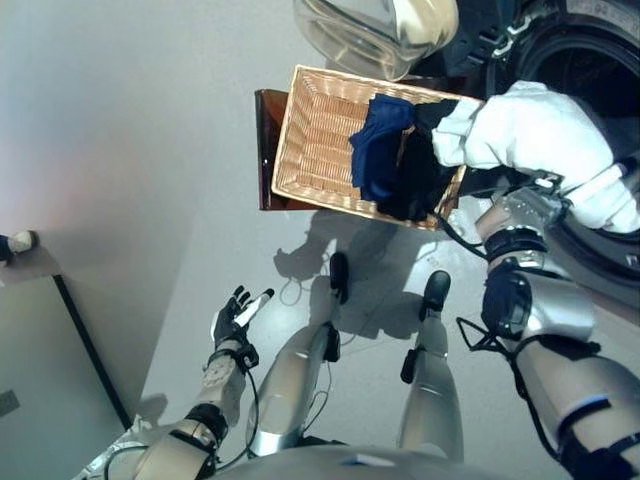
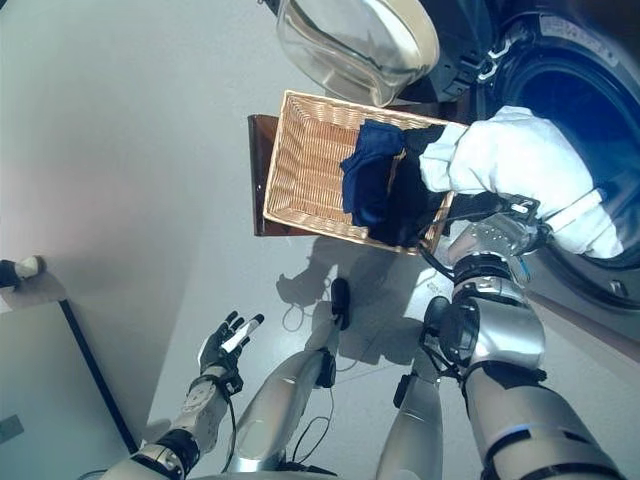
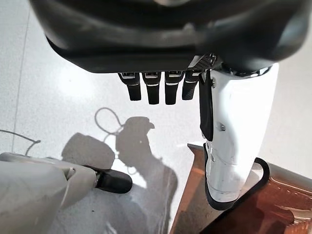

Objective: Pick up the clothes and place them into the washing machine

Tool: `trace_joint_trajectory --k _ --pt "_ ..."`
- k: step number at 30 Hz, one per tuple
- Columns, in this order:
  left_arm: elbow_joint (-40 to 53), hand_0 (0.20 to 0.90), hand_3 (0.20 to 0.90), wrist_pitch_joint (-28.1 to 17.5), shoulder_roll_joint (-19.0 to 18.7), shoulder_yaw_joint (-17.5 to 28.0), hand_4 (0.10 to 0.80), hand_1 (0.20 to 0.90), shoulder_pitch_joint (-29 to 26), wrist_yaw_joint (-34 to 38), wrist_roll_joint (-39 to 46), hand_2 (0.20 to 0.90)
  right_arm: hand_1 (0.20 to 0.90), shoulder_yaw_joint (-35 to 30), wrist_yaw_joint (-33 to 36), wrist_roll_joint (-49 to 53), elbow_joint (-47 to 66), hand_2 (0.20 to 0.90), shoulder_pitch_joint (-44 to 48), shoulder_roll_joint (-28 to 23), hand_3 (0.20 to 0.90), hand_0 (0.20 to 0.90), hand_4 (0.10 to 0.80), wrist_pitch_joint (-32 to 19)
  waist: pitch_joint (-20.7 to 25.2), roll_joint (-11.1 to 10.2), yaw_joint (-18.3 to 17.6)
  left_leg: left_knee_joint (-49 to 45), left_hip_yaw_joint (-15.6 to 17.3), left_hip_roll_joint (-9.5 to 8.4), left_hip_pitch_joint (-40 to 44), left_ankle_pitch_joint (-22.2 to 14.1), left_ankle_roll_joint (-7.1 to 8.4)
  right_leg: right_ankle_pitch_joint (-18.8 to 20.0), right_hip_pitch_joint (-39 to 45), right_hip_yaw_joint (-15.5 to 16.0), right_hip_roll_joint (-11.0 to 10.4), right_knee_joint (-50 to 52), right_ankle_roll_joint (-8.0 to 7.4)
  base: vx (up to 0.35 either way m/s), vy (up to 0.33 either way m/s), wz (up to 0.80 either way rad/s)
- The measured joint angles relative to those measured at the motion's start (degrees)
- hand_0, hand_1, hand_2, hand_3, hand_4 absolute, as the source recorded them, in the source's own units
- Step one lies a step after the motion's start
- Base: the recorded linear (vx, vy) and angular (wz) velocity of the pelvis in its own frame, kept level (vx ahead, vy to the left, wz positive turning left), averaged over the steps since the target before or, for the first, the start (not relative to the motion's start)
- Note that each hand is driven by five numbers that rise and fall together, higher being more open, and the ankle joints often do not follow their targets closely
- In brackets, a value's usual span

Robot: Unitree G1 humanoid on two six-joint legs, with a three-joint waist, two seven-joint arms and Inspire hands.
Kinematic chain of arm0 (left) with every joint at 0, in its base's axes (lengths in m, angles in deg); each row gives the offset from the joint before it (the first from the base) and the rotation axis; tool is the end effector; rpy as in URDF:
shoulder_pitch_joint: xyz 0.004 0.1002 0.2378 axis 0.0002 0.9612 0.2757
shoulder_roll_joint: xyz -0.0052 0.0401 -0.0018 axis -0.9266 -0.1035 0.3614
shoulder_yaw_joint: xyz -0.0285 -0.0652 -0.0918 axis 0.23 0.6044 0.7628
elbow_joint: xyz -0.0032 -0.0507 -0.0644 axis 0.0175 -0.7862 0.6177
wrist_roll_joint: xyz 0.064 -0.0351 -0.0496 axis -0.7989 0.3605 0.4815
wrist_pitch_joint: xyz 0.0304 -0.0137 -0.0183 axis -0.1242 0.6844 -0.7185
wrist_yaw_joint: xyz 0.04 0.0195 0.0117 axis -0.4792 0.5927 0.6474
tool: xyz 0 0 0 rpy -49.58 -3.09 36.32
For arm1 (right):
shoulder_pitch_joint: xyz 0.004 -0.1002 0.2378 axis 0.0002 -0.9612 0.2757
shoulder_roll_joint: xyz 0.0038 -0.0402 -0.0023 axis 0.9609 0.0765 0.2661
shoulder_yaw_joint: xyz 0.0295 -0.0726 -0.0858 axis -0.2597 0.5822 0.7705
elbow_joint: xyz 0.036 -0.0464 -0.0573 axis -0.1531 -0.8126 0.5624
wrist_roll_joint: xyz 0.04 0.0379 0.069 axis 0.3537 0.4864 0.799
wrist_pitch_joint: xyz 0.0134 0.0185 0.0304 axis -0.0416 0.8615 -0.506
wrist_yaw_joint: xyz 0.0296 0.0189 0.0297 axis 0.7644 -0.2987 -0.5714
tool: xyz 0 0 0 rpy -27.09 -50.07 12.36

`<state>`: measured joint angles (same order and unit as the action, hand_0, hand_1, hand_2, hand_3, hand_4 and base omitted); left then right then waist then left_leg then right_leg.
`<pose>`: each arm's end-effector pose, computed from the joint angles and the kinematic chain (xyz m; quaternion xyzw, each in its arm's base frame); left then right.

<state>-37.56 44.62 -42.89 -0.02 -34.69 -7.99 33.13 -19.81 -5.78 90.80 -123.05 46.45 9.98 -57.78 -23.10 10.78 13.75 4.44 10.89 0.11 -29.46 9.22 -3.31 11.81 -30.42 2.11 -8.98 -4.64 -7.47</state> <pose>0.1764 0.1620 -0.0787 -0.1622 0.2710 0.1468 0.9374 0.3350 -0.2856 0.1604 0.7226 -0.2423 -0.4168 0.4954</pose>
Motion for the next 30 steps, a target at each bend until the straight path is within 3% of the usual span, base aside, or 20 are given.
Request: trace_joint_trajectory --k 6,25,30 --pt "0.0 0.9 0.9 0.0 -0.4 0.0 0.8 0.9 0.0 0.0 0.1 0.9 0.2 -1.4 2.8 0.0 -3.1 0.2 3.6 -4.3 0.2 0.2 0.3 1.1 0.1 0.3 0.0 0.0 0.2 -0.06 0.0 0.0 0.0 0.1 0.0 -0.1 0.0 0.0 -0.04 0.0 0.0 0.0" --pt "0.0 0.9 0.9 0.1 -1.2 0.1 0.8 0.9 0.1 0.0 0.0 0.9 0.2 -2.2 8.8 0.0 -5.1 0.2 12.3 -11.0 0.2 0.2 0.3 0.8 0.1 0.6 0.1 0.0 1.3 -0.25 -1.3 -0.1 -0.08 0.5 -2.4 -1.9 -0.1 0.4 -0.27 0.001 -0.003 -0.02" --pt "0.0 0.9 0.9 0.0 -1.2 0.4 0.8 0.9 0.1 0.0 0.0 0.9 0.2 -2.2 10.1 0.1 -5.1 0.2 15.5 -11.0 0.2 0.2 0.3 -2.4 0.1 0.8 0.1 0.0 1.4 -0.27 -1.3 -0.1 -0.09 0.5 -2.4 -2.3 -0.1 0.4 -0.27 0.003 -0.002 -0.01"
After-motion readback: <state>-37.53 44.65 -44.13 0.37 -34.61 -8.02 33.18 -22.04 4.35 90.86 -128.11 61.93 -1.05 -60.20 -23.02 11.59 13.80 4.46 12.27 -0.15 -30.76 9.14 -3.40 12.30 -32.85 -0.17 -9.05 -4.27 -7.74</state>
